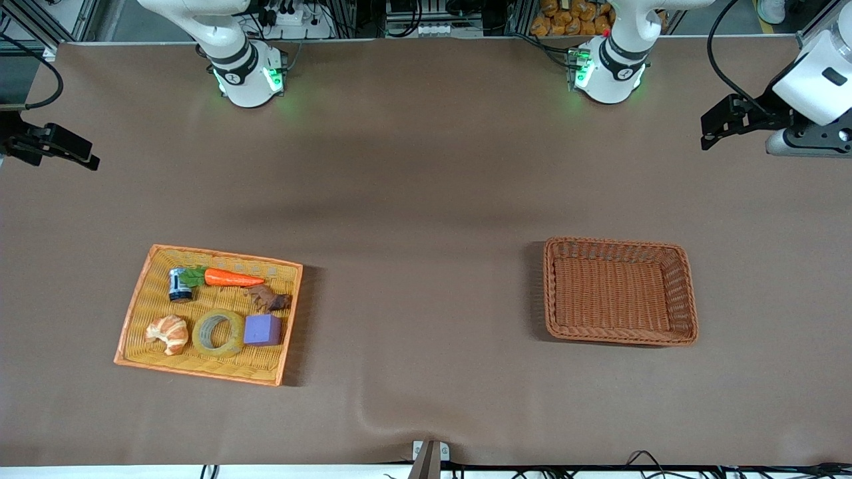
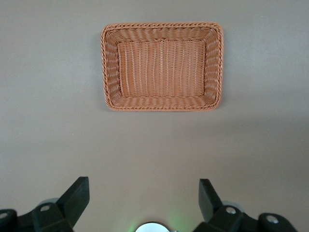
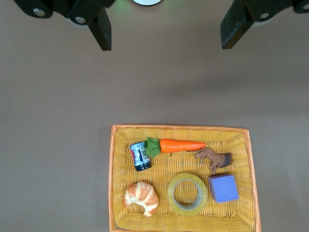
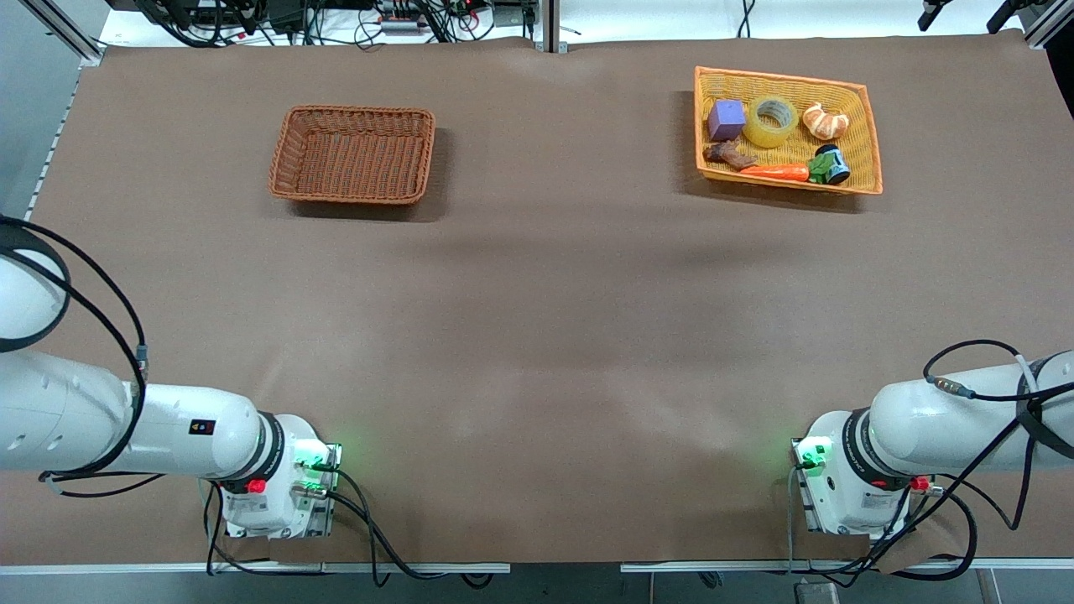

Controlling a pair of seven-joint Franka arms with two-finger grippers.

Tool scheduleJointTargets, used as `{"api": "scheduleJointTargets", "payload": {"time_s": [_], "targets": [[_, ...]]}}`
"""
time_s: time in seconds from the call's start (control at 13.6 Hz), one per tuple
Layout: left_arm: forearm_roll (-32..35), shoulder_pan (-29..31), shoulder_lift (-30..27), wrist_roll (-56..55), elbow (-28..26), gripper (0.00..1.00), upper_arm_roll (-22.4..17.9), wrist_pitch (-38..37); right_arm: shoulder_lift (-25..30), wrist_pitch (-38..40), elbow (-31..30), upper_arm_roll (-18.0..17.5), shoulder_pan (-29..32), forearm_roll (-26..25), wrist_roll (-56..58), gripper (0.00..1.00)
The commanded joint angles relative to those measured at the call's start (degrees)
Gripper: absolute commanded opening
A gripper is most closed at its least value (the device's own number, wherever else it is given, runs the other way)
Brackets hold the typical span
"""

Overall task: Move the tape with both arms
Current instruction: 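Move the right gripper toward the orange tray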

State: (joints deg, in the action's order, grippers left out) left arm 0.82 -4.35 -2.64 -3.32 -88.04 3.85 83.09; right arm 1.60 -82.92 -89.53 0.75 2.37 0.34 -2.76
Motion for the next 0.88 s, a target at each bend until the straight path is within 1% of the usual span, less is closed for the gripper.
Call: {"api": "scheduleJointTargets", "payload": {"time_s": [0.0,0.15,0.29,0.59,0.81], "targets": [[-0.29,0.48,0.62,1.21,1.55,1.0,-0.25,-0.21,-0.28,2.41,1.29,-0.66,0.35,-0.26,-1.19,1.0],[-0.29,0.48,0.7,0.95,2.43,1.0,-1.3,-0.21,-0.37,2.86,1.29,-0.66,0.35,-0.26,-1.19,1.0],[1.28,0.4,0.7,1.21,2.96,1.0,-3.41,-0.3,-0.63,2.94,0.94,-0.57,0.35,-0.26,-0.84,1.0],[1.38,0.31,0.62,0.95,2.61,1.0,-3.5,-0.39,-1.51,3.03,0.76,-0.57,0.0,-0.17,-0.58,1.0],[0.59,0.4,0.7,0.68,2.61,1.0,-3.41,0.57,-3.61,6.36,0.93,-0.57,-0.7,-0.17,-1.19,1.0]]}}
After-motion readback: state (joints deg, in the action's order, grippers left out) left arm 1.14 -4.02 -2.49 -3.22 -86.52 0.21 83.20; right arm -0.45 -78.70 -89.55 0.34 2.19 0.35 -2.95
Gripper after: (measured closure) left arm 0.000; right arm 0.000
